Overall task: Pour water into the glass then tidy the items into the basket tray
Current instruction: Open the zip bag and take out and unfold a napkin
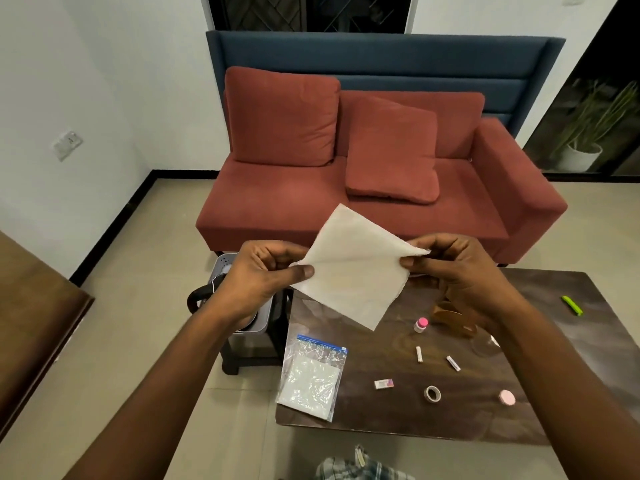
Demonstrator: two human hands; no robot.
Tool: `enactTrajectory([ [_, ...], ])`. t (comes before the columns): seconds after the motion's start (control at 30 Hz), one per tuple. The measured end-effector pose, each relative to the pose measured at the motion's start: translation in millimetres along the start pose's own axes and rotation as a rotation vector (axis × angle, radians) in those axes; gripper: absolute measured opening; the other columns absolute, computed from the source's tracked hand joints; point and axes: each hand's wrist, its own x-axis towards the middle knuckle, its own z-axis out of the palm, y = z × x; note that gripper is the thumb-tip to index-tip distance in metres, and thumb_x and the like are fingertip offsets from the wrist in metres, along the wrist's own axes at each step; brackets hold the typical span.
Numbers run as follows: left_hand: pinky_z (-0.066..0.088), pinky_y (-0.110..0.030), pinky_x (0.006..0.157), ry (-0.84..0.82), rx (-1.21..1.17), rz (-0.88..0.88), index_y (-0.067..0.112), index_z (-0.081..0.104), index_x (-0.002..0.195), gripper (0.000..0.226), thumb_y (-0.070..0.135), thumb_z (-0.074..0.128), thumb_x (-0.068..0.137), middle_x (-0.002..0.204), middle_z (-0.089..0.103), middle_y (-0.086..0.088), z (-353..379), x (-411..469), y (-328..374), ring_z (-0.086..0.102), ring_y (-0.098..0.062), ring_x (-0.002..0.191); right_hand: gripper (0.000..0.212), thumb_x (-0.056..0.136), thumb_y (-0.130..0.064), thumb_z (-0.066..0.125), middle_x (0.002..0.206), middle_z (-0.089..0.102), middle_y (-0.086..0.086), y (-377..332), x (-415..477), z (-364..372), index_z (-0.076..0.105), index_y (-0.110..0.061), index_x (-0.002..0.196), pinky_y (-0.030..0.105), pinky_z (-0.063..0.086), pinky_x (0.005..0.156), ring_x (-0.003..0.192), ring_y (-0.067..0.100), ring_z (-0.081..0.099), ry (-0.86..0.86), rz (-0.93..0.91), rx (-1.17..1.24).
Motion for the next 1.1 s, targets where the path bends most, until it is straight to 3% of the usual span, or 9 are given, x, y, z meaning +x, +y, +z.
enactTrajectory([
  [0.13, 0.061, -0.029, 0.083, 0.025, 0.001, 0.085, 0.005, 0.083, 0.094, 0.024, -0.014, 0.070, 0.085, 0.104, 0.080, -0.016, 5.7, -1.5, 7.9, 0.077, -0.028, 0.103, 0.020, 0.080, 0.008, 0.070, 0.109, 0.081, 0.018, -5.7, -2.6, -5.6, 0.082, -0.007, 0.074, 0.033, 0.066, 0.086, 0.100, 0.028, 0.080, -0.018, -0.059, 0.020],
  [0.23, 0.061, -0.029, 0.083, 0.031, -0.011, 0.110, 0.007, 0.083, 0.087, 0.028, -0.017, 0.068, 0.085, 0.106, 0.080, -0.017, 6.2, -3.9, 14.4, 0.076, -0.031, 0.105, 0.006, 0.071, -0.006, 0.077, 0.108, 0.081, 0.018, -10.2, -6.0, -4.8, 0.083, -0.008, 0.073, 0.032, 0.066, 0.084, 0.101, 0.027, 0.080, -0.040, -0.086, 0.050],
  [0.3, 0.061, -0.029, 0.083, 0.044, -0.011, 0.113, 0.008, 0.083, 0.087, 0.032, -0.019, 0.066, 0.086, 0.107, 0.079, -0.017, 4.6, -5.5, 18.0, 0.076, -0.030, 0.105, 0.010, 0.067, -0.014, 0.081, 0.109, 0.081, 0.018, -12.8, -7.2, -3.7, 0.083, -0.008, 0.074, 0.030, 0.065, 0.081, 0.101, 0.027, 0.080, -0.049, -0.094, 0.070],
  [0.6, 0.060, -0.026, 0.087, 0.039, -0.010, 0.156, -0.008, 0.073, 0.106, 0.027, -0.019, 0.070, 0.082, 0.118, 0.077, -0.017, -4.5, -15.3, 28.1, 0.072, -0.028, 0.116, 0.018, 0.092, 0.016, 0.058, 0.111, 0.079, 0.022, -24.7, -10.6, 1.5, 0.072, 0.008, 0.087, 0.025, 0.063, 0.070, 0.094, 0.024, 0.080, -0.033, -0.059, 0.126],
  [0.77, 0.062, -0.043, 0.093, 0.096, 0.018, 0.173, -0.007, 0.073, 0.109, 0.029, -0.015, 0.074, 0.081, 0.116, 0.077, -0.018, -8.6, -17.7, 31.4, 0.074, -0.033, 0.110, 0.017, 0.094, 0.014, 0.055, 0.111, 0.079, 0.023, -21.6, -10.2, 8.5, 0.064, 0.003, 0.085, 0.026, 0.063, 0.068, 0.091, 0.025, 0.079, -0.035, -0.015, 0.155],
  [0.9, 0.060, -0.048, 0.094, 0.144, 0.021, 0.179, -0.002, 0.078, 0.091, 0.023, -0.020, 0.069, 0.081, 0.109, 0.079, -0.018, -11.8, -18.9, 37.1, 0.076, -0.032, 0.105, 0.028, 0.091, 0.014, 0.054, 0.113, 0.078, 0.026, -19.6, -10.3, 12.1, 0.068, -0.003, 0.074, 0.030, 0.065, 0.074, 0.093, 0.028, 0.079, -0.065, -0.010, 0.190],
  [0.97, 0.060, -0.047, 0.094, 0.150, 0.025, 0.185, 0.002, 0.079, 0.082, 0.032, -0.026, 0.064, 0.081, 0.108, 0.079, -0.018, -13.8, -19.6, 38.8, 0.076, -0.030, 0.103, 0.032, 0.091, 0.015, 0.053, 0.113, 0.077, 0.027, -20.0, -10.7, 12.9, 0.070, -0.004, 0.071, 0.030, 0.065, 0.075, 0.095, 0.029, 0.079, -0.076, -0.016, 0.183],
  [1.1, 0.059, -0.046, 0.094, 0.110, 0.014, 0.205, 0.005, 0.081, 0.080, 0.040, -0.029, 0.060, 0.080, 0.108, 0.079, -0.019, -16.1, -23.6, 40.3, 0.075, -0.031, 0.104, 0.018, 0.085, 0.014, 0.057, 0.111, 0.077, 0.028, -21.4, -10.7, 14.2, 0.069, 0.003, 0.076, 0.028, 0.065, 0.071, 0.094, 0.030, 0.079, -0.074, -0.028, 0.200],
])
